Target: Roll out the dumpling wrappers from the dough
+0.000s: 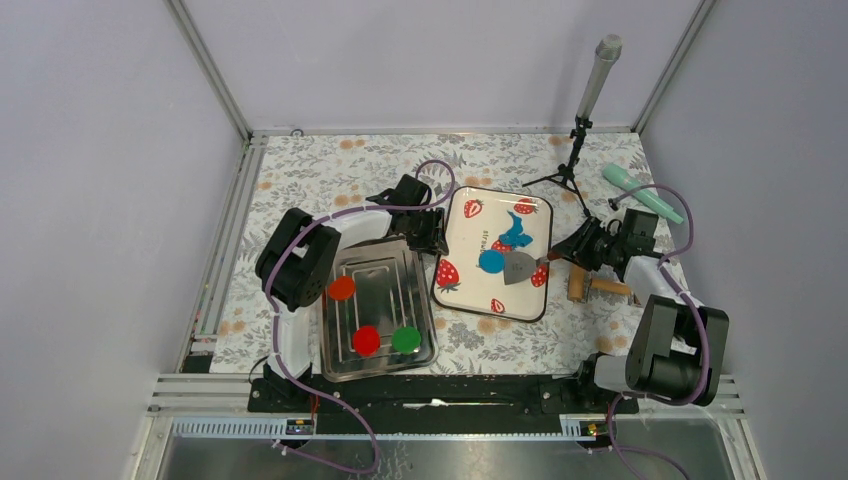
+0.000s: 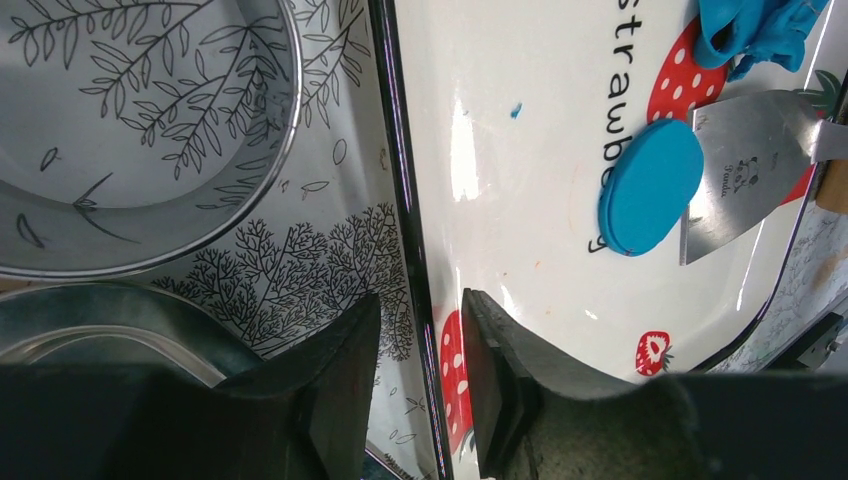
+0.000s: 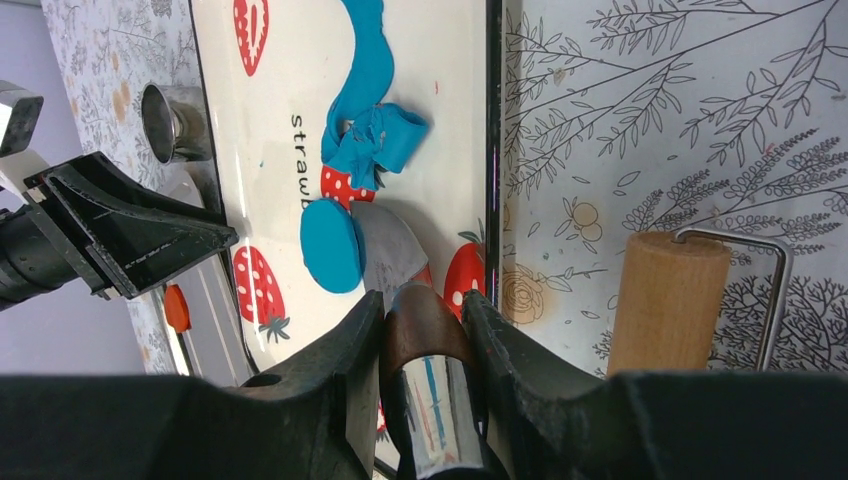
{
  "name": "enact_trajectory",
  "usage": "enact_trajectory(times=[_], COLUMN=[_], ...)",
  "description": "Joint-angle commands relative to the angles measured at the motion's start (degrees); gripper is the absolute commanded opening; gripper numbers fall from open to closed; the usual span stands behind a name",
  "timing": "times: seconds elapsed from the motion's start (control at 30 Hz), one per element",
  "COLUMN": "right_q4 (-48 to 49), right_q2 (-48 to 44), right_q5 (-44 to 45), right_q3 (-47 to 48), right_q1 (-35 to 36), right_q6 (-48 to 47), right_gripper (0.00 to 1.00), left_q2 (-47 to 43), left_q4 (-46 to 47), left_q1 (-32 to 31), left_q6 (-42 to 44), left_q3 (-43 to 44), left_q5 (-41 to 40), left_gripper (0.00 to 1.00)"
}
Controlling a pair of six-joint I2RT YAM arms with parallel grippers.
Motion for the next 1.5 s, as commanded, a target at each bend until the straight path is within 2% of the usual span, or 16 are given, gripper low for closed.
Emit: enact_trajectory(times=[0.0, 0.37, 0.5, 1.1, 1.47], right_q4=[-4.5, -4.4, -1.7, 3.8, 8.5], right_q2=[3.5, 4.7, 4.8, 9.0, 9.3], right_q5=[5.7, 3.4, 0.6, -2.4, -5.6], right_q3=[-0.6, -0.1, -0.8, 0.0, 0.4], right_q1=[0.2, 0.2, 0.2, 0.2, 0.2], right_q6=[-6.7, -6.9, -5.3, -4.0, 0.3], right_gripper=[0.00, 0.00, 0.00, 0.00, 0.00], left_q2=[0.9, 1.6, 1.8, 2.6, 3.2], left_q4=[1.4, 1.7, 1.8, 2.0, 1.9], left_q1=[0.1, 0.1, 0.1, 0.1, 0.1], left_q6=[-0.4, -1.1, -1.1, -1.0, -0.7], left_q3=[1.3, 1.3, 1.3, 1.3, 1.7], left_q5=[-0.4, -0.2, 0.2, 1.0, 1.3], left_gripper=[0.41, 0.41, 0.41, 0.39, 0.37])
